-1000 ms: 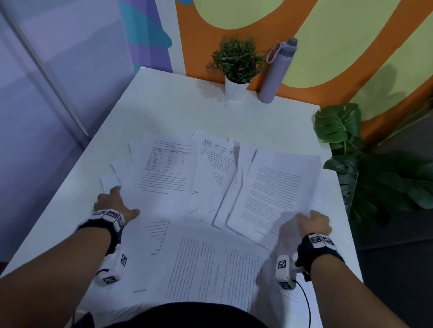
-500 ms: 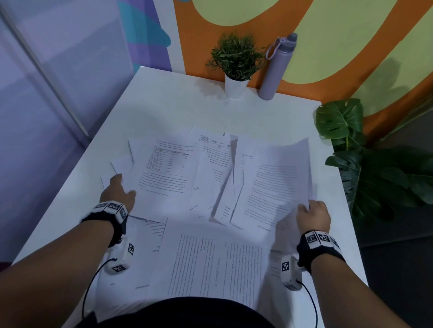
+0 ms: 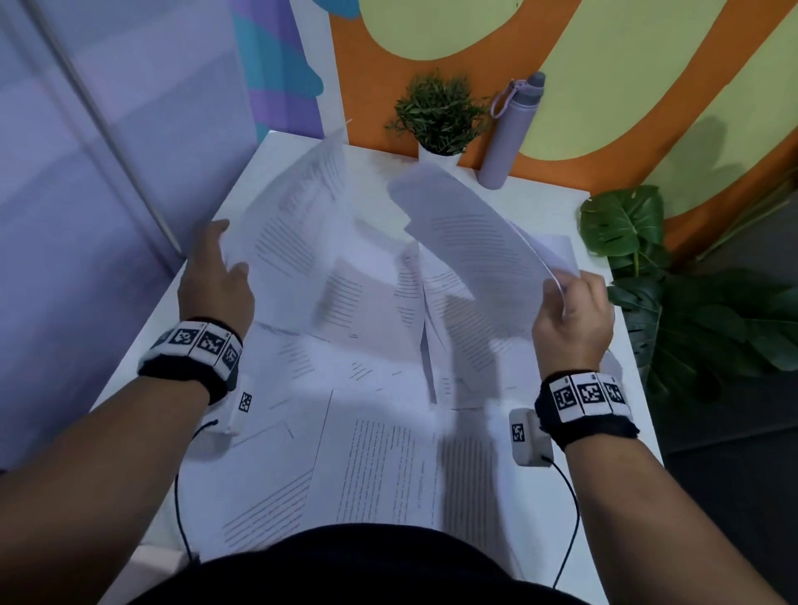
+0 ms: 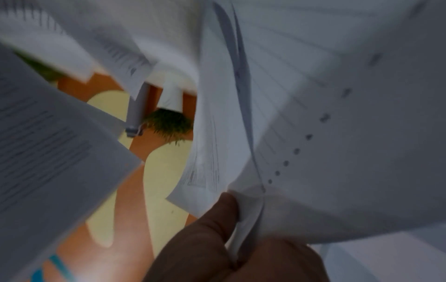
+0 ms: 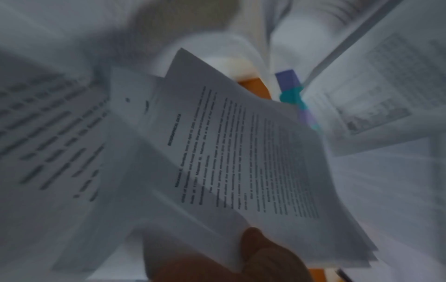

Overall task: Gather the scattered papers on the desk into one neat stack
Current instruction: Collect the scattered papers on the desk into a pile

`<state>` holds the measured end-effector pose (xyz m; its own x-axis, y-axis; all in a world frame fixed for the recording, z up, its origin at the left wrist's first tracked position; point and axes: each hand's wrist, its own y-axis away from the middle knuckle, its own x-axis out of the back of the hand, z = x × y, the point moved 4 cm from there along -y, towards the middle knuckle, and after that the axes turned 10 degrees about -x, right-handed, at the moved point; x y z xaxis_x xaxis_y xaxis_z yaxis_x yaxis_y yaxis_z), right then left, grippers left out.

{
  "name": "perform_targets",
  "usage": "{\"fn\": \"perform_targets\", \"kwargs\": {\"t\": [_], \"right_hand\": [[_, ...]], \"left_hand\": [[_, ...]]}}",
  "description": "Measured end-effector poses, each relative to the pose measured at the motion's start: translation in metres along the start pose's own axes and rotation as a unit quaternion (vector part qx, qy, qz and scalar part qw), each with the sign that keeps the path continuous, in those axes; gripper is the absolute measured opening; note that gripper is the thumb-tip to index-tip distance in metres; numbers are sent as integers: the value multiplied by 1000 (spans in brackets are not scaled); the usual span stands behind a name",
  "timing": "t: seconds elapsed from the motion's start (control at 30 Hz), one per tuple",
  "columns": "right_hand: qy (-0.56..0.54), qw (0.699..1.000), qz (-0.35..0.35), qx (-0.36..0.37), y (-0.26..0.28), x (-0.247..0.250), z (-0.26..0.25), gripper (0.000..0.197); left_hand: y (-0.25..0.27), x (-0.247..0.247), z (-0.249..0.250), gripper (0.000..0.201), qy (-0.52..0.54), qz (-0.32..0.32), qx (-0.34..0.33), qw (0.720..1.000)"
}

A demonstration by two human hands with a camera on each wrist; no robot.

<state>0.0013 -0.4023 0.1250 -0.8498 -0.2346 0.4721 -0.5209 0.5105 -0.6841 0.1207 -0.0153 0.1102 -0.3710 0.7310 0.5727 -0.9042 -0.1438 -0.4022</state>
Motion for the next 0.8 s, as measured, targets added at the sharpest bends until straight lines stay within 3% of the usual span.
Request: {"fn": "perform_targets", "kwargs": {"t": [0.13,0.2,0.27,0.37,0.53,0.6,0.7,0.8], "right_hand": [[-75,994,41,75,-12,10,-38,9],[-103,992,49,58,-19,14,-48,10],[-128,991,24,9,-25,13,-49,13],[-128,985,-66,-95,-28,1,-35,15],[-129,923,-174,-317,5,-21,12,29],[-101,908,-208,-350,19,-25,26,11],[-87,895,-243,-365,29,-29,34,13],[-126,872,-231,-413,32,-26,35,16]], "left_hand": [[-5,19,20,47,60,63,-9,996],[-6,28,24,50,95,105,-2,990],[-6,32,19,54,117,139,24,983],[-4,33,-7,62,121,148,101,976],[16,38,-31,61,99,155,151,971],[16,41,-21,57,85,122,117,982],[7,49,12,54,60,63,-11,996],[-6,64,46,56,71,111,-75,988]]}}
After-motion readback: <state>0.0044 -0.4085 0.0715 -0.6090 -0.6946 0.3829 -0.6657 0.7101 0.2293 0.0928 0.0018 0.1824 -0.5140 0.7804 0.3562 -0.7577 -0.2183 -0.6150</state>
